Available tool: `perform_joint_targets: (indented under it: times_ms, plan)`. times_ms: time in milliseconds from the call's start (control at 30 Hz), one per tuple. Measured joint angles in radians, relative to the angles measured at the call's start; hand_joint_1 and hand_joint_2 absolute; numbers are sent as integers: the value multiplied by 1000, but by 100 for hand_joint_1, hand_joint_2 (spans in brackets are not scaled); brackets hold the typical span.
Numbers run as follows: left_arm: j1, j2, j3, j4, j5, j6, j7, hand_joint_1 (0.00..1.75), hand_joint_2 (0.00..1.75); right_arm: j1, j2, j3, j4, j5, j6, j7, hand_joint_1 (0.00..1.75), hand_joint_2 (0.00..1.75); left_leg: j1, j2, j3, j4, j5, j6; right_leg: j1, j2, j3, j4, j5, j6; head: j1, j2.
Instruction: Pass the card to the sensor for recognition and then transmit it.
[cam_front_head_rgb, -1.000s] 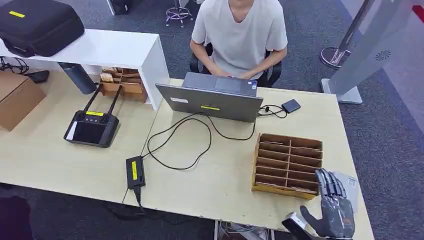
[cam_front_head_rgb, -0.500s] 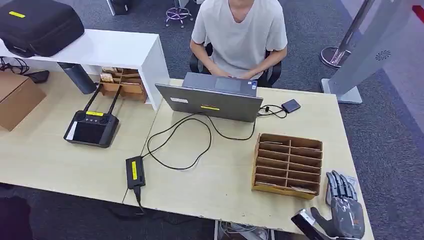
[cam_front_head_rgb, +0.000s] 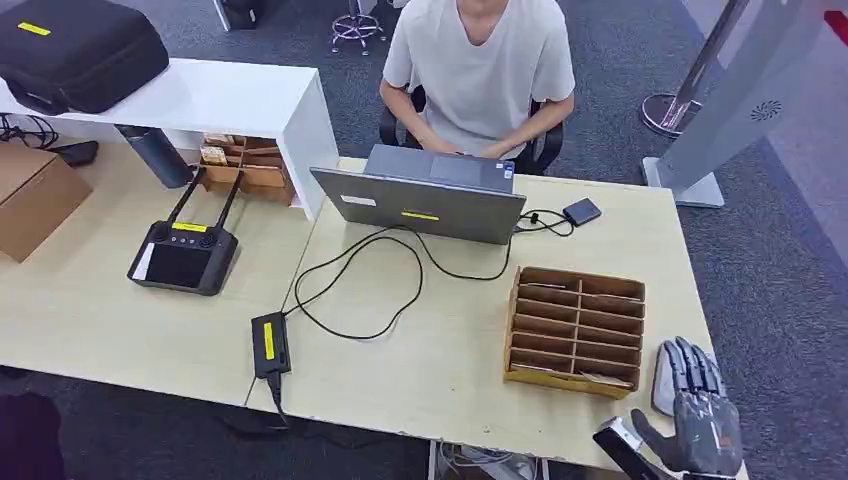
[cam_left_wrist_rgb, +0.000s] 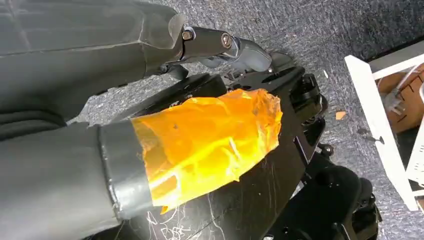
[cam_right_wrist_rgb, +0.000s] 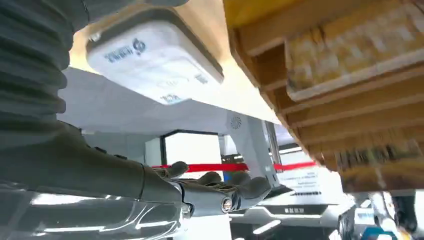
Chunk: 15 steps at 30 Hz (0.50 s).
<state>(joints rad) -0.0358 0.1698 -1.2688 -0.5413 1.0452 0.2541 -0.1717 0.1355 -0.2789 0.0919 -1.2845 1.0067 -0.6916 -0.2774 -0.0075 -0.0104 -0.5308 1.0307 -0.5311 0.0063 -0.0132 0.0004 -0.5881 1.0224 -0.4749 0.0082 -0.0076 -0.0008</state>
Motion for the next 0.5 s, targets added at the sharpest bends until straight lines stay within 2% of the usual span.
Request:
perform_joint_targets:
  times_ms: [300,500]
  plan:
    - [4,0,1,0,-6,8,0,0,0,14,5,27,-171,-15,0,-9,0,175,0,0,0,0,0,0,0,0,0,0,0,0,0,0]
    - [4,0,1,0,-11,8,1,0,0,13,5,56,-201,-20,0,3,0,175,0,0,0,0,0,0,0,0,0,0,0,0,0,0]
